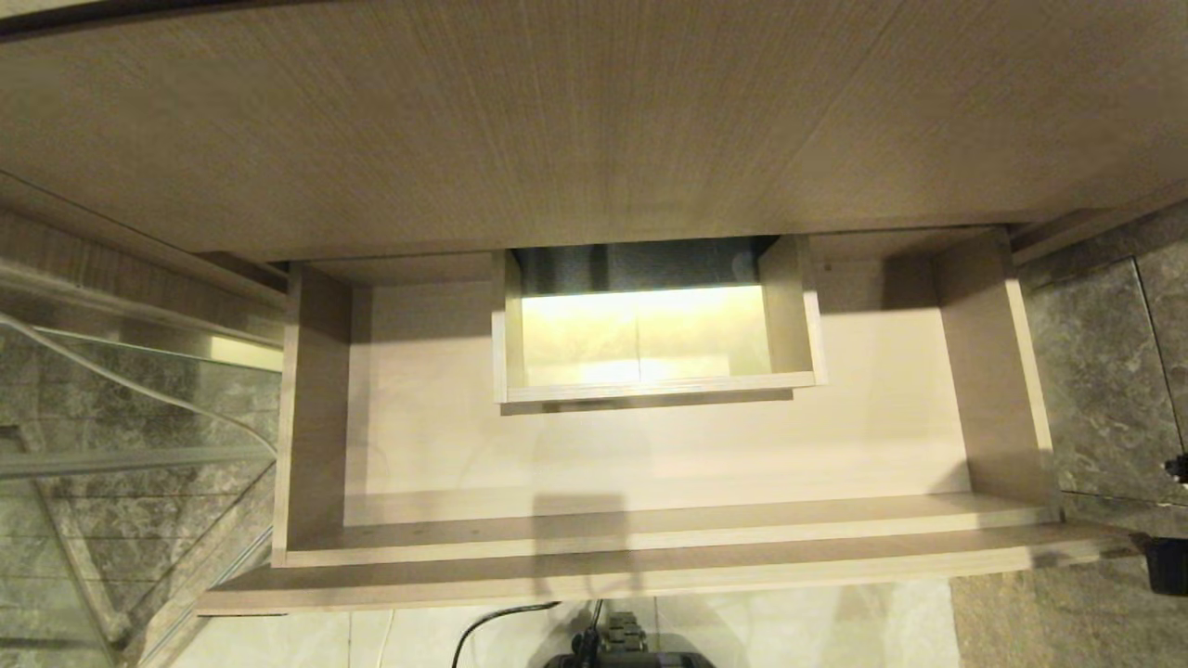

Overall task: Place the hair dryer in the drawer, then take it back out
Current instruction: Close the drawer

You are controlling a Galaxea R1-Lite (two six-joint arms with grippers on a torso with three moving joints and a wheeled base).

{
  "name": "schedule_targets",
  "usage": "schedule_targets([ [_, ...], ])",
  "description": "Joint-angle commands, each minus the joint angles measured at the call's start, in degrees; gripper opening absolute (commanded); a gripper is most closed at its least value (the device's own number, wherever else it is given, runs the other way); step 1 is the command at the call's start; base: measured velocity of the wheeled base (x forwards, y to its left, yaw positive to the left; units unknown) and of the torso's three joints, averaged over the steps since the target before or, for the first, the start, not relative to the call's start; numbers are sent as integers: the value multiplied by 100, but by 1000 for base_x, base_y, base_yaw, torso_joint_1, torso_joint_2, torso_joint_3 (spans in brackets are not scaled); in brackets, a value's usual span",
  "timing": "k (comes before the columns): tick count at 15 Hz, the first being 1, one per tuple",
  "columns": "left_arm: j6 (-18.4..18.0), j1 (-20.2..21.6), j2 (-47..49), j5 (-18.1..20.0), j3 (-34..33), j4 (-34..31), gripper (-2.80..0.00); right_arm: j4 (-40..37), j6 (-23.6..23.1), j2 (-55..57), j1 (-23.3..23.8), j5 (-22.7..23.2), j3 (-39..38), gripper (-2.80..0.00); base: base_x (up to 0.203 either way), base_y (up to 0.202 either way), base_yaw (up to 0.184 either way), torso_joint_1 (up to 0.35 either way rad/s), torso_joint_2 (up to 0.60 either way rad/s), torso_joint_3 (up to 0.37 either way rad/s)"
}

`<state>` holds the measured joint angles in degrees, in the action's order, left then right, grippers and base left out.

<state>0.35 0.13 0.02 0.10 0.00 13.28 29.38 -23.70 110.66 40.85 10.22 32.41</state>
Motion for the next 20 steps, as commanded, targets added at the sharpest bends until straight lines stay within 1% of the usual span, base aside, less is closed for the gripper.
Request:
schedule_targets([
  [1, 5, 4, -2, -1, -229, 8, 0, 18, 73, 87, -75, 7, 110, -280, 0, 0, 0, 0, 0, 0],
  [4, 0, 4, -2, -1, -229, 8, 0, 94, 188, 113, -111, 7, 204, -280, 0, 0, 0, 0, 0, 0],
  [8, 0, 4, -2, -1, -229, 8, 0, 199, 588, 114, -258, 7, 359, -280, 0, 0, 0, 0, 0, 0],
  [10, 1, 4, -2, -1, -229, 8, 0, 206, 687, 97, -312, -2, 473, -280, 0, 0, 0, 0, 0, 0],
  [16, 0, 4, -2, -1, -229, 8, 0, 202, 1388, 142, -780, -127, 1055, -280, 0, 0, 0, 0, 0, 0],
  [20, 5, 4, -2, -1, -229, 8, 0, 191, 1858, 367, -1219, -430, 1864, -280, 0, 0, 0, 0, 0, 0],
])
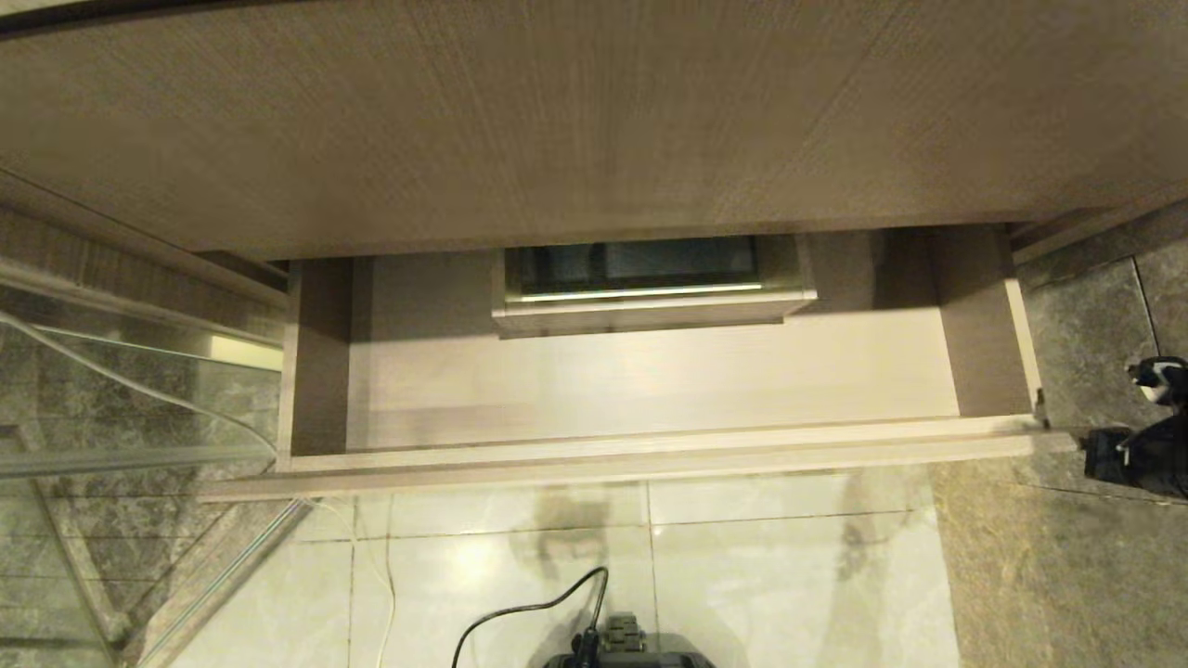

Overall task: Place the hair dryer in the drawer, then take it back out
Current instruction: Close the drawer

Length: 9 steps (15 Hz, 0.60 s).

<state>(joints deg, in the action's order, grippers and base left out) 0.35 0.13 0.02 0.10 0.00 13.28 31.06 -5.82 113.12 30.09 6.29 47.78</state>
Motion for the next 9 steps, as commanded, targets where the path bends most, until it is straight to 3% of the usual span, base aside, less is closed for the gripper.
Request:
schedule_targets([
  [1, 0, 4, -2, -1, -229, 8, 0, 20, 156, 202, -242, -71, 608, -280, 0, 0, 0, 0, 0, 0],
  [5, 9, 4, -2, -1, -229, 8, 0, -20, 261, 468, -441, -93, 1650, -280, 0, 0, 0, 0, 0, 0],
  [9, 1, 4, -2, -1, -229, 8, 0, -69, 265, 417, -451, -75, 1923, -280, 0, 0, 0, 0, 0, 0],
])
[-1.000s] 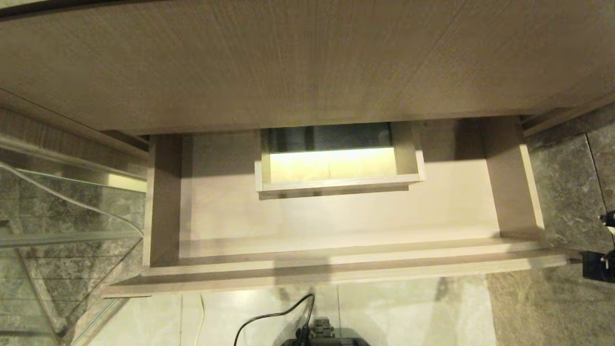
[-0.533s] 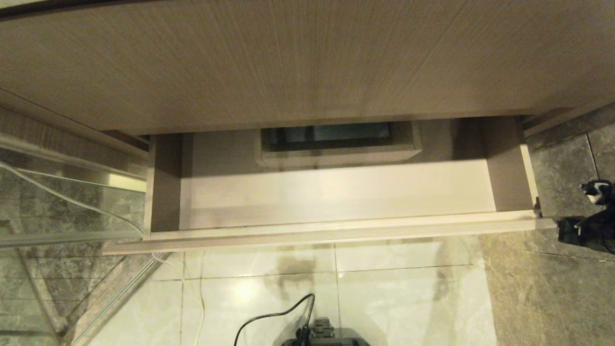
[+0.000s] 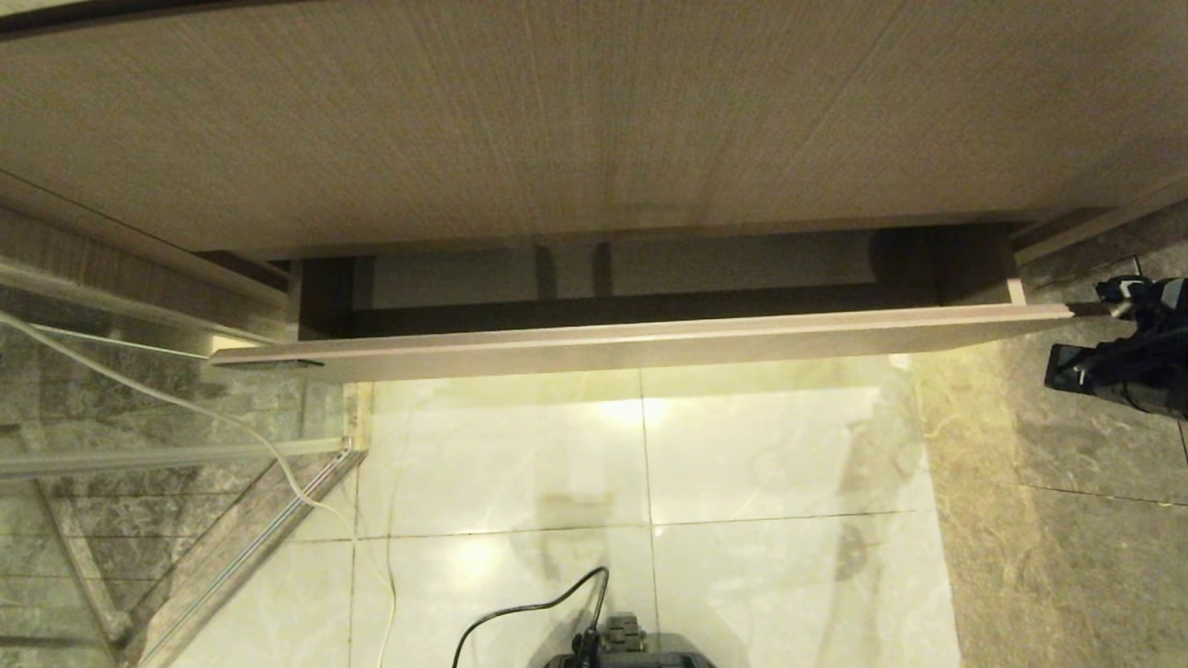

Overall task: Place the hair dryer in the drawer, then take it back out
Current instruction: Close the drawer

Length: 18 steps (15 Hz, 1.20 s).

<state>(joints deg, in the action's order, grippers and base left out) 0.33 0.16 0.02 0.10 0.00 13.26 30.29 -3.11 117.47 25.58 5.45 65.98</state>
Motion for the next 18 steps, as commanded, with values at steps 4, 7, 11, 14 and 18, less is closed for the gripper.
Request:
schedule_targets([
  [4, 2, 2, -2, -1, -229, 10, 0, -1060, -558, -513, 226, 446, -68, -280, 0, 0, 0, 0, 0, 0],
  [7, 2, 2, -2, -1, -229, 10, 0, -1341, -770, -716, 299, 554, -348, -280, 0, 0, 0, 0, 0, 0],
  [11, 2, 2, -2, -1, -229, 10, 0, -1434, -820, -840, 360, 554, -478, -280, 0, 0, 0, 0, 0, 0],
  [14, 10, 2, -2, -1, -229, 18, 0, -1508, -936, -950, 356, 554, -569, -280, 0, 0, 0, 0, 0, 0],
  [18, 2, 2, -2, -1, -229, 10, 0, -2146, -1346, -1267, 352, 546, -635, -280, 0, 0, 0, 0, 0, 0],
])
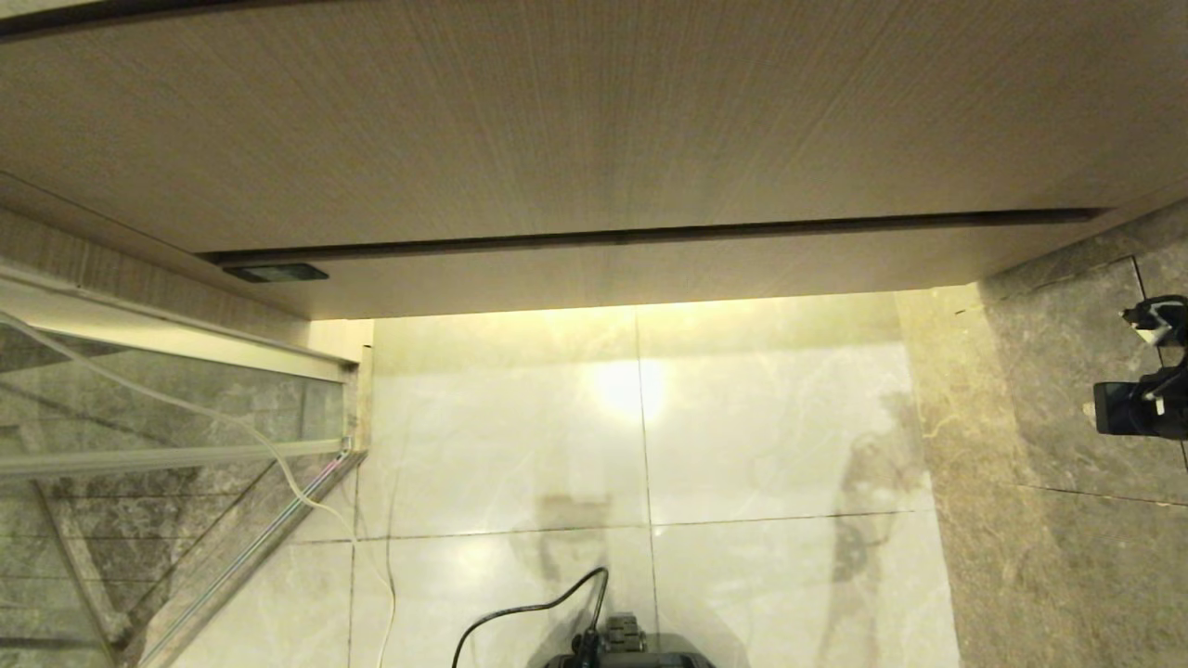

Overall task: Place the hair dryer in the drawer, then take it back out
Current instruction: Close the drawer, then pull open the drawer

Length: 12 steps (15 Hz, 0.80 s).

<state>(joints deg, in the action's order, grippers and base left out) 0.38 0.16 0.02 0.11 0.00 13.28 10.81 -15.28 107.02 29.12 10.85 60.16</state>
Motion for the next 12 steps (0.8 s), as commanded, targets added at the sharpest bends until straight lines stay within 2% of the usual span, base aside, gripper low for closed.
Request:
schedule_targets([
  [1, -3, 2, -2, -2, -229, 8, 0, -411, -278, -371, -1, 1, -134, -280, 0, 0, 0, 0, 0, 0],
  [4, -2, 2, -2, -2, -229, 8, 0, -1002, -611, -928, -3, 1, -440, -280, 0, 0, 0, 0, 0, 0],
  [9, -3, 2, -2, -2, -229, 8, 0, -2946, -1133, -1861, -75, -96, -474, -280, 0, 0, 0, 0, 0, 0],
  [12, -2, 2, -2, -2, -229, 8, 0, -3316, -1186, -2334, -309, -70, -624, -280, 0, 0, 0, 0, 0, 0],
])
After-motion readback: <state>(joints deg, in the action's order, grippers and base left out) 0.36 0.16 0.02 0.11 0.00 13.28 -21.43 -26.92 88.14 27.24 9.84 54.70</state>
